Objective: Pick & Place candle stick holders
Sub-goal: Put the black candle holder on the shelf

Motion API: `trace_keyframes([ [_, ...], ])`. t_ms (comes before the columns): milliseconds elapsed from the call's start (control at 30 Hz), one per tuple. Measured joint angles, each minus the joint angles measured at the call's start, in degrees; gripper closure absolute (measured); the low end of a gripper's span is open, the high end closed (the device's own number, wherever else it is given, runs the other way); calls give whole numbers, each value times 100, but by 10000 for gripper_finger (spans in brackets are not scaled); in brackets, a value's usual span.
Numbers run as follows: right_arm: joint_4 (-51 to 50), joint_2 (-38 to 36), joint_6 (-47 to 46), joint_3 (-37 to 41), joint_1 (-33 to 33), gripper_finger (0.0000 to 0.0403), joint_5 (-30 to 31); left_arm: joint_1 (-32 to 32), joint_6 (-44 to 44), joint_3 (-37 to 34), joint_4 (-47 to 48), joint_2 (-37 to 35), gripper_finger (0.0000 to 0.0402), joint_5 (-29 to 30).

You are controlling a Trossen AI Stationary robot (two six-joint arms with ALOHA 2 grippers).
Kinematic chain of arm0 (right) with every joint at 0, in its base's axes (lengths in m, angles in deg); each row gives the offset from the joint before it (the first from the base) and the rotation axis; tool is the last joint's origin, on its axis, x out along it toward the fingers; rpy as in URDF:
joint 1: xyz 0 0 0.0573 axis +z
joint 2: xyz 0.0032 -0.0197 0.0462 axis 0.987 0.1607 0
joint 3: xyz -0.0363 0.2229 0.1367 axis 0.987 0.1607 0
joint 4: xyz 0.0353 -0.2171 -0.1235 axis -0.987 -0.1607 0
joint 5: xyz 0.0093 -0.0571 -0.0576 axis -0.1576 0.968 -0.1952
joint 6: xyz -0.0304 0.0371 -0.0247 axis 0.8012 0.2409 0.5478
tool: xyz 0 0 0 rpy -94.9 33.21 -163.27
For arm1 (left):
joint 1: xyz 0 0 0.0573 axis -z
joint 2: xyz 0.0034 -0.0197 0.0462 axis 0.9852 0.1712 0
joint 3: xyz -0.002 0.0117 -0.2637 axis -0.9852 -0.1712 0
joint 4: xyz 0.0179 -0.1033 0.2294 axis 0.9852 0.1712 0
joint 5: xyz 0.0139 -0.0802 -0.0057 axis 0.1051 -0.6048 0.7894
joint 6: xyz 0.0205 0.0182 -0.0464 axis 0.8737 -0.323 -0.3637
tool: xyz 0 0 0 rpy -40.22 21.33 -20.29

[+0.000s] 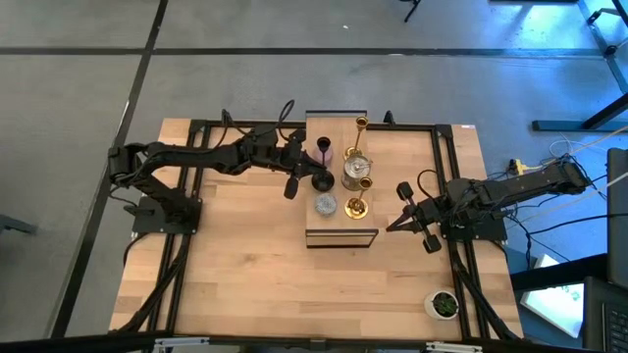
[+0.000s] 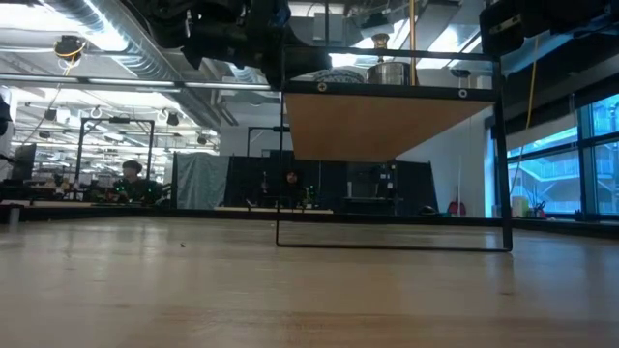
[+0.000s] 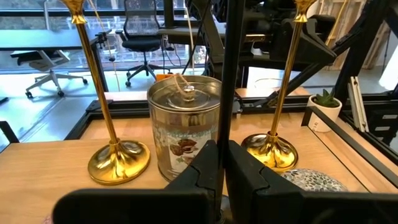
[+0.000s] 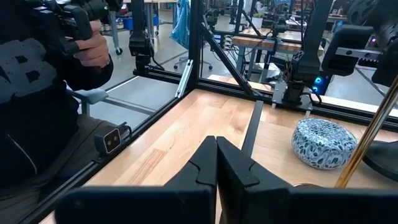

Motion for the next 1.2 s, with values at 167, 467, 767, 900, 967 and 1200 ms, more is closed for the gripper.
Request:
trace_keyframes([
  [167, -3, 0, 0, 0, 1, 402, 2, 0, 1, -2, 5, 32, 395, -2],
  [467, -3, 0, 0, 0, 2, 402, 4, 0, -32, -7, 8, 69, 390, -4],
  [767, -5, 0, 0, 0, 2, 402, 2, 0, -90, -7, 9, 69, 383, -4],
  [900, -5, 0, 0, 0, 1, 402, 1, 0, -63, -6, 7, 69, 376, -1],
  [967, -5, 0, 0, 0, 1, 402, 0, 1, -55, -5, 8, 69, 370, 17],
  [1200, -27, 0, 0, -2, 2, 402, -2, 2, -42, -5, 161, 69, 340, 256],
])
